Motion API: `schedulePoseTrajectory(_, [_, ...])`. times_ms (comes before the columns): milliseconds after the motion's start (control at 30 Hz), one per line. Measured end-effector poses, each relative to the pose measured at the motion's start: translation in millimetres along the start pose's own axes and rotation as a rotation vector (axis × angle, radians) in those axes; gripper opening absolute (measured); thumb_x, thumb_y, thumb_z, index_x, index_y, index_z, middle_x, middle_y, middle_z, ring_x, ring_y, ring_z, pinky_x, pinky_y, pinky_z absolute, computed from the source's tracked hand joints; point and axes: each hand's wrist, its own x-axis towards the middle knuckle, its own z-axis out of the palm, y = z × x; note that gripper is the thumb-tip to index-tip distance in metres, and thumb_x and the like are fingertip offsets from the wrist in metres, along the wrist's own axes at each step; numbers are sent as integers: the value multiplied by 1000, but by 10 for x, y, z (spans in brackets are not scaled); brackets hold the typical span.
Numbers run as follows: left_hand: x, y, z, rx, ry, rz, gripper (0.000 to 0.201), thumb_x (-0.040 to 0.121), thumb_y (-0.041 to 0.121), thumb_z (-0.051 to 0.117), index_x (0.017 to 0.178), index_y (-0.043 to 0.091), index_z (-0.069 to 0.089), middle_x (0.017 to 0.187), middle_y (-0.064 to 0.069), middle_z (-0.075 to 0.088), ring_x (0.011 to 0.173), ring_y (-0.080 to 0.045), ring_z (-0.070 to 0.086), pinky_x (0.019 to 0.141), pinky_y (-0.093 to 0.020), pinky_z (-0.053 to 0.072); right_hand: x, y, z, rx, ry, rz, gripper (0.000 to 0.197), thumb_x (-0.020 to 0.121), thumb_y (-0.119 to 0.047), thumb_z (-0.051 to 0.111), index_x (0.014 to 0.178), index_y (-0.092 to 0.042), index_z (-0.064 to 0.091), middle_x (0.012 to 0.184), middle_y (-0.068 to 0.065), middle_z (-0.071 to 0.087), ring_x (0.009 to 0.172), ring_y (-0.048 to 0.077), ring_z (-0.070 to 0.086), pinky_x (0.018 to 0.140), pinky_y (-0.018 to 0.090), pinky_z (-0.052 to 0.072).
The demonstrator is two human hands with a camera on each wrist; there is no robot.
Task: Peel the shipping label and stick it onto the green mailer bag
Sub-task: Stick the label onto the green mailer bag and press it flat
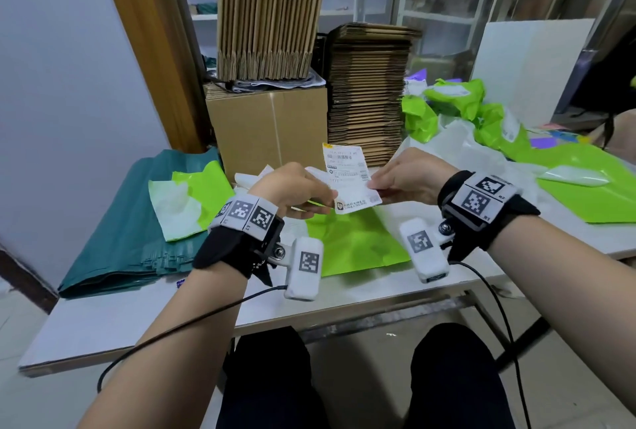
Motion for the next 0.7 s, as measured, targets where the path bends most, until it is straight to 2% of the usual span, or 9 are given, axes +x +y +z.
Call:
schedulePoseTrajectory(133, [81, -35, 72, 31, 8, -55, 13, 85, 19, 69, 91, 8, 67, 69, 1, 76, 74, -16, 72, 72, -26, 52, -25, 68, -8, -50, 14, 16, 7, 82, 11, 66, 88, 13, 64, 76, 20, 66, 60, 24, 65, 47, 23, 59])
schedulePoseTrajectory(233, [123, -49, 113, 42, -6, -81, 16, 86, 21, 68, 95, 8, 67, 66, 0, 76, 70, -16, 72, 70, -25, 52, -25, 108, -8, -74, 14, 16, 5, 81, 10, 68, 80, 10, 64, 71, 18, 66, 58, 23, 65, 45, 22, 58])
schedulePoseTrajectory(333, [126, -54, 119, 62, -16, -99, 13, 86, 20, 68, 93, 9, 67, 65, 0, 76, 68, -17, 72, 69, -26, 52, -21, 133, -11, -76, 6, 17, 11, 81, 10, 68, 76, 5, 60, 69, 18, 63, 59, 24, 63, 49, 25, 60])
schedulePoseTrajectory(467, [129, -72, 120, 88, -21, -115, 11, 83, 20, 70, 90, 12, 67, 72, -1, 76, 64, -16, 72, 63, -24, 49, -16, 168, 0, -80, 0, 18, 18, 80, 12, 68, 92, 6, 57, 72, 21, 62, 59, 27, 64, 56, 31, 62])
schedulePoseTrajectory(533, [145, -73, 118, 96, -18, -116, 15, 81, 21, 72, 92, 11, 69, 74, -1, 77, 66, -16, 71, 68, -25, 51, -11, 188, 10, -95, 12, 12, 25, 80, 12, 69, 99, 7, 55, 72, 23, 62, 60, 28, 64, 59, 34, 62])
schedulePoseTrajectory(633, [168, -77, 121, 129, -3, -113, 25, 80, 20, 74, 98, 4, 72, 81, -5, 76, 67, -17, 65, 81, -31, 54, -14, 202, 18, -132, 40, 5, 27, 79, 10, 71, 98, 5, 53, 67, 21, 60, 55, 26, 63, 58, 32, 61])
schedulePoseTrajectory(700, [190, -84, 120, 143, 21, -110, 29, 79, 20, 74, 100, 0, 72, 72, -4, 73, 61, -15, 61, 81, -31, 54, -11, 198, 12, -160, 49, 3, 27, 79, 9, 72, 101, 8, 56, 67, 20, 60, 55, 26, 63, 60, 32, 61])
